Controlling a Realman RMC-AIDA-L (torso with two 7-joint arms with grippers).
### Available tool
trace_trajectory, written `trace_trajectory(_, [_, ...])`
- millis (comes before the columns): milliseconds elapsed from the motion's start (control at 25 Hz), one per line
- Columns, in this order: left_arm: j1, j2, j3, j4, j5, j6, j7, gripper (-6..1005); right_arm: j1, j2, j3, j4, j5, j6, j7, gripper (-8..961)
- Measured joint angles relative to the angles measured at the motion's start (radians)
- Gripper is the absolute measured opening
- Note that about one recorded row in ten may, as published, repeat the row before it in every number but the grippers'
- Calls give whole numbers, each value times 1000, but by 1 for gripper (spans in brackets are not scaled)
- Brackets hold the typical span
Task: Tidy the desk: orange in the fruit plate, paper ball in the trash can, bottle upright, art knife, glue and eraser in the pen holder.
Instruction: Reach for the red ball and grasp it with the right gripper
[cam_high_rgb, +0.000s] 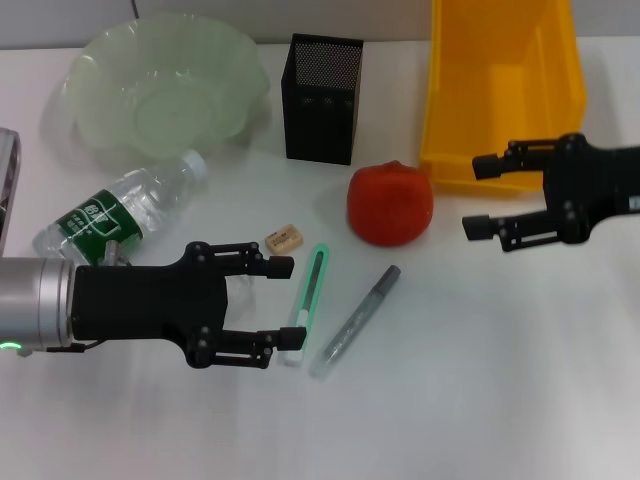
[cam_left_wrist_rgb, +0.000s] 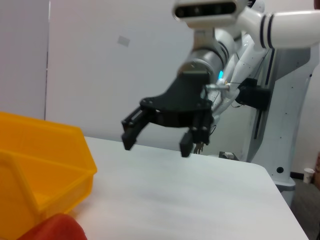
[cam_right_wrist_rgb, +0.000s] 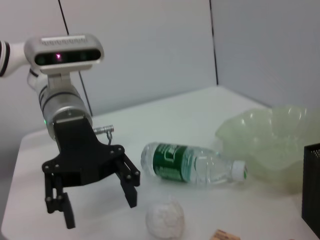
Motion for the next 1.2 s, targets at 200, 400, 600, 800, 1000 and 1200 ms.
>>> trace_trajectory(200, [1, -2, 0, 0, -1, 0, 17, 734, 128, -34, -2, -33, -140, -35, 153, 817])
trace_trajectory(400, [2, -7, 0, 1, -3, 6, 29, 730, 276, -53, -60, -46, -297, -43, 257, 817])
trace_trajectory(600, [2, -9, -18, 12, -6, 7, 17, 727, 319, -48, -168, -59, -360, -6, 261, 816])
trace_trajectory(800, [1, -11, -26, 12, -6, 4, 18, 723, 312, -32, -234, -61, -371, 61, 222, 816])
trace_trajectory(1000, [0, -13, -32, 12, -6, 1, 18, 719, 300, -12, -252, -68, -373, 104, 152, 817])
trace_trajectory(1200, [-3, -15, -41, 10, -5, 0, 18, 715, 295, -3, -302, -69, -380, 155, 126, 803])
